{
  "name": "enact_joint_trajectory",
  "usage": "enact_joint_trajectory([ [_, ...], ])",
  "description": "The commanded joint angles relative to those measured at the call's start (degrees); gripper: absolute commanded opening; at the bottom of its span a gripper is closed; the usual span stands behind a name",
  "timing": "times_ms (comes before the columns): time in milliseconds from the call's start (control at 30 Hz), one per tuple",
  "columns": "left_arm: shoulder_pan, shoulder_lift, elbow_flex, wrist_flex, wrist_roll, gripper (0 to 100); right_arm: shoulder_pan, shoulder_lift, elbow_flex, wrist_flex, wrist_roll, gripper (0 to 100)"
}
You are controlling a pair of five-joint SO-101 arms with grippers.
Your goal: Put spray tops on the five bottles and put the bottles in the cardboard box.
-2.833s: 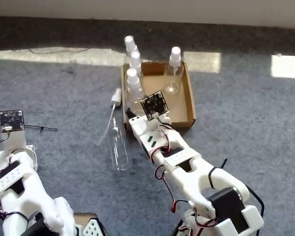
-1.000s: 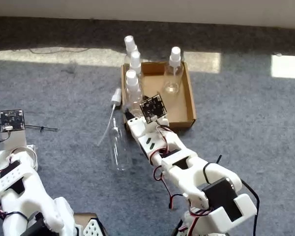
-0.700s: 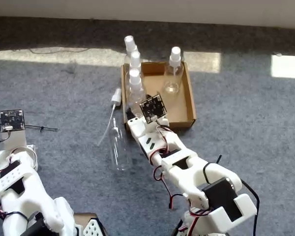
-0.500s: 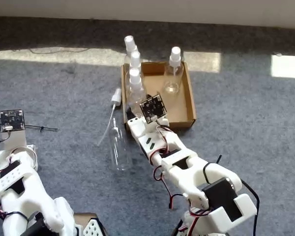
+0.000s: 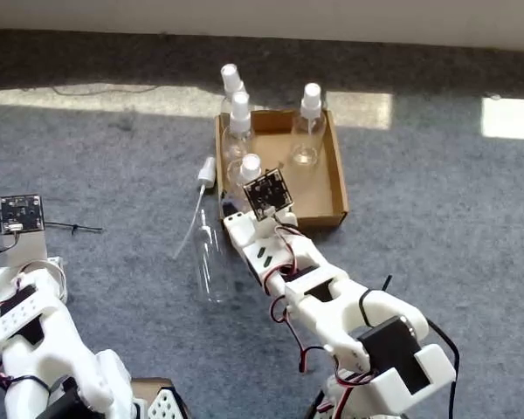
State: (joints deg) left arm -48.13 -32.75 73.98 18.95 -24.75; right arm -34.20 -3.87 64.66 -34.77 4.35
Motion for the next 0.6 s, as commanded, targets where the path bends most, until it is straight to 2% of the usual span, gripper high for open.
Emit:
enact_joint_trajectory([
  [0,0.9,-0.3,-0.3,-0.8,-0.3,21,-0.3,-0.7,-3.0,0.1,-0.4,26.1],
  [167,0.9,-0.3,-0.3,-0.8,-0.3,21,-0.2,-4.2,-3.0,0.6,-0.4,26.1],
  [567,0.9,-0.3,-0.3,-0.8,-0.2,21,0.6,-18.9,-3.2,14.5,-0.4,26.1],
])
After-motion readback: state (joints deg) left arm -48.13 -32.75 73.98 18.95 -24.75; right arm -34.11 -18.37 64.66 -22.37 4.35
